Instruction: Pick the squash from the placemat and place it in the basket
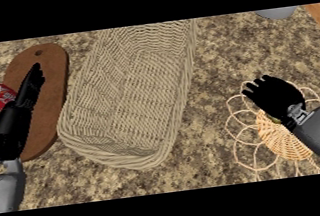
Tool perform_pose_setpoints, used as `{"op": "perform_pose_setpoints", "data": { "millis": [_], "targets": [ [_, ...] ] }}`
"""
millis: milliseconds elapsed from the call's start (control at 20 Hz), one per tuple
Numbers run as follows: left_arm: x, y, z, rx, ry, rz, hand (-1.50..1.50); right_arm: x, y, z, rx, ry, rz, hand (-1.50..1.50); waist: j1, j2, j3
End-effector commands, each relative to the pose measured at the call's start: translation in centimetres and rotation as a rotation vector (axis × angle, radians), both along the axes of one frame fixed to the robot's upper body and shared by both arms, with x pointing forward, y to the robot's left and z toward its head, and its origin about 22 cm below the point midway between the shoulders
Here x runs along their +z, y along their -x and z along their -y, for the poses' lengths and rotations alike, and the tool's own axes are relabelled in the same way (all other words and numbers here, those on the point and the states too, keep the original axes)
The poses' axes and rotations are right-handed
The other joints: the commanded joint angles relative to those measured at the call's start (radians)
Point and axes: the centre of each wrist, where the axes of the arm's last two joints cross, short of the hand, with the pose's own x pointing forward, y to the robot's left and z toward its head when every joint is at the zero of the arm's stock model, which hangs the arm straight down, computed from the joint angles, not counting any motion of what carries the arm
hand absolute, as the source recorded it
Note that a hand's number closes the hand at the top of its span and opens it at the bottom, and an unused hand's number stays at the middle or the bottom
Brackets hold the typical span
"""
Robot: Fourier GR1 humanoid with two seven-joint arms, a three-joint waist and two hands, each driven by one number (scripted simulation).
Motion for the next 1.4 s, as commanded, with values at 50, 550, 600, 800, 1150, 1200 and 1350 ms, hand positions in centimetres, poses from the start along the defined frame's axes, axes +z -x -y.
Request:
{"op": "perform_pose_setpoints", "data": {
  "millis": [50, 550, 600, 800, 1150, 1200, 1350],
  "targets": [
    [0.6, 0.0, 0.0, 0.003, 0.003, 0.004, 0.0, -1.1, -0.5, -0.2, -0.024, 0.015, 0.006, -1.5, 0.0, 0.0, 0.0],
    [-0.8, -0.7, 0.4, 0.002, -0.011, 0.002, 0.0, -2.3, -1.3, 2.7, -0.063, -0.025, -0.022, 1.5, -0.003, 0.001, 0.0],
    [-1.5, -0.6, -0.4, -0.013, -0.004, -0.008, 0.0, -2.6, -2.1, 1.9, -0.074, -0.035, -0.003, 1.5, -0.001, 0.001, 0.0],
    [-2.0, 1.0, 0.6, 0.02, 0.008, 0.007, 0.0, -3.7, -0.8, 4.2, -0.019, -0.018, -0.023, 1.5, 0.0, 0.0, 0.0],
    [-0.3, -1.1, 0.4, -0.016, 0.003, -0.006, 0.0, -4.6, -1.9, 3.9, 0.095, -0.018, 0.015, 1.5, 0.001, 0.002, 0.0],
    [0.1, -0.2, 0.9, -0.011, 0.002, -0.015, 0.0, -5.8, -1.0, 4.3, 0.12, -0.034, 0.025, 1.5, 0.003, 0.001, 0.0],
    [-0.1, -0.9, -0.2, 0.001, 0.001, -0.005, 0.0, -4.8, -1.3, 3.7, 0.008, -0.127, 0.135, 1.5, -0.006, 0.0, 0.0]
  ]
}}
